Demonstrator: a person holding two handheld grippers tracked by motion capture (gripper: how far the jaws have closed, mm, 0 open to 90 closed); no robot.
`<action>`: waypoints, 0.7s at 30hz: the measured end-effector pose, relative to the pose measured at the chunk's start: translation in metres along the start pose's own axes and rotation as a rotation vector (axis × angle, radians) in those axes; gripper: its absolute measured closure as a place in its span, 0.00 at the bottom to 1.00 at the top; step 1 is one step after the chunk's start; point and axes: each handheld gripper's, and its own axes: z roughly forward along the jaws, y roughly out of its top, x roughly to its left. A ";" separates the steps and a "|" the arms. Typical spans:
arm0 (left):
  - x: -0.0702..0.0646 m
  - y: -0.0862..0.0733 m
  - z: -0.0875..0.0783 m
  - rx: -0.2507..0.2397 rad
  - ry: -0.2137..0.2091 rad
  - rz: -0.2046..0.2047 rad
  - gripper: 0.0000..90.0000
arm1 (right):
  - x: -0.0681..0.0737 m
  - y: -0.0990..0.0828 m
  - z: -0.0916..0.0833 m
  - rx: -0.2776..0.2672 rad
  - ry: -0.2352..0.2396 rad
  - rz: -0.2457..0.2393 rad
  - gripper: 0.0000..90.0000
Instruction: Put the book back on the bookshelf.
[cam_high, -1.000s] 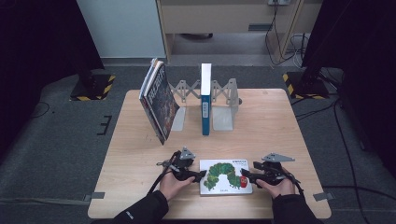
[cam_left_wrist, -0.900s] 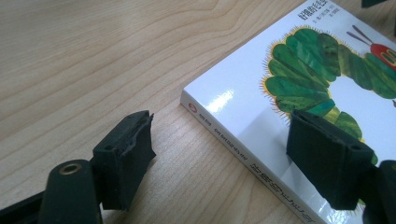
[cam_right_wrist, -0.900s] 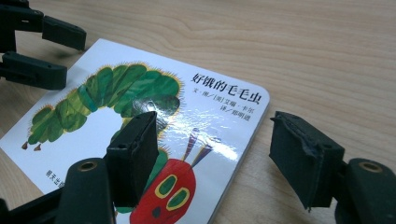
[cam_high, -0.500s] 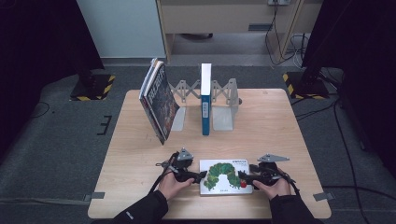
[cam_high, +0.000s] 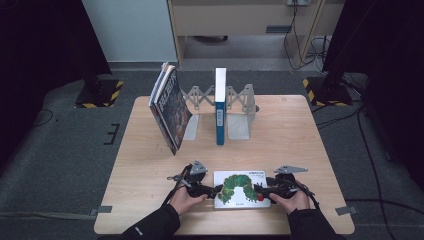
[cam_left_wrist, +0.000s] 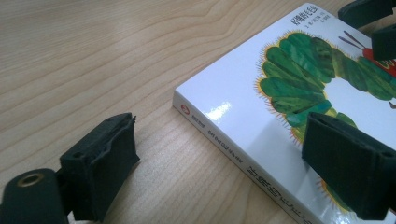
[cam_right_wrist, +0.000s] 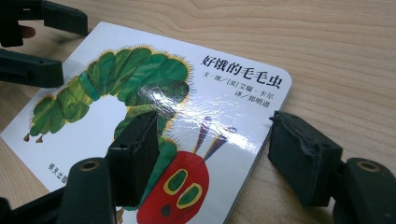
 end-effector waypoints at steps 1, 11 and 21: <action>-0.001 0.000 -0.001 0.004 -0.007 -0.005 0.13 | 0.000 0.000 0.000 0.001 0.002 0.004 0.37; -0.016 0.003 -0.003 0.043 -0.054 0.006 0.32 | -0.001 0.000 -0.001 -0.007 0.019 0.028 0.36; -0.020 0.002 -0.001 0.045 -0.059 0.022 0.26 | -0.001 -0.001 -0.001 -0.013 0.025 0.039 0.35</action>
